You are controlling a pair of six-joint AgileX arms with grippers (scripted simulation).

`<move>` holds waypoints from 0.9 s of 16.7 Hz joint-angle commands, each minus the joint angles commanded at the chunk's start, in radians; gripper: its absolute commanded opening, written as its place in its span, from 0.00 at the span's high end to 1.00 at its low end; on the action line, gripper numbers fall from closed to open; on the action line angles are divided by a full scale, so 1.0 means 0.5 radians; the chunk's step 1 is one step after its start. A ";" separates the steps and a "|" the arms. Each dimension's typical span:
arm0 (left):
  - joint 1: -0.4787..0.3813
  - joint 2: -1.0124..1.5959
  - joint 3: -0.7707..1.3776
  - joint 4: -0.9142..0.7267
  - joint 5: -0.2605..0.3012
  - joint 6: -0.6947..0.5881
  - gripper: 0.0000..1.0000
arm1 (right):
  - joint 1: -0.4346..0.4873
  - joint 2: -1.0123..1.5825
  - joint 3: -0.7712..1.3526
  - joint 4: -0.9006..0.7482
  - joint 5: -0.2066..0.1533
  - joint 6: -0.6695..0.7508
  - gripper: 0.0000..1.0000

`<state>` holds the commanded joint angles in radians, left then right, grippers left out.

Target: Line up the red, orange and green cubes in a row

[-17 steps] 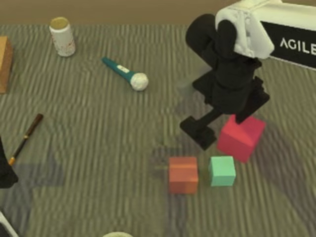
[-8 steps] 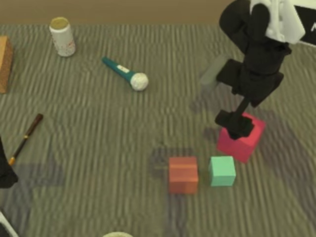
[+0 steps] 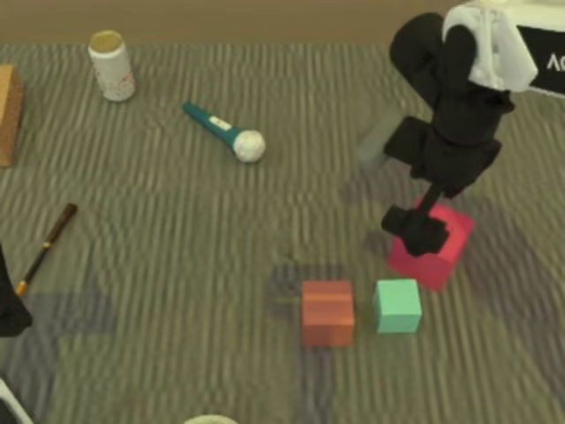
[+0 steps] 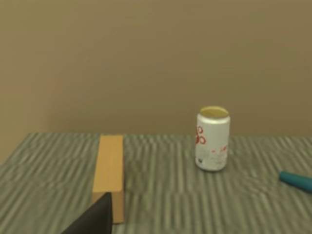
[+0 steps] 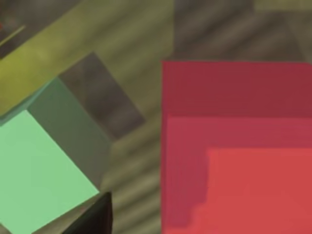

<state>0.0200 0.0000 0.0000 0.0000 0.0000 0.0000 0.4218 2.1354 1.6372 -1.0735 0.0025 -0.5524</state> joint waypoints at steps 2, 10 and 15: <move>0.000 0.000 0.000 0.000 0.000 0.000 0.00 | -0.001 0.057 -0.094 0.154 0.001 0.000 0.00; 0.000 0.000 0.000 0.000 0.000 0.000 0.00 | -0.002 0.181 -0.287 0.470 0.002 -0.001 0.00; 0.000 0.000 0.000 0.000 0.000 0.000 0.00 | -0.002 0.181 -0.287 0.470 0.002 -0.001 0.30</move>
<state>0.0200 0.0000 0.0000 0.0000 0.0000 0.0000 0.4206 2.2260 1.4935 -0.8382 0.0033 -0.5527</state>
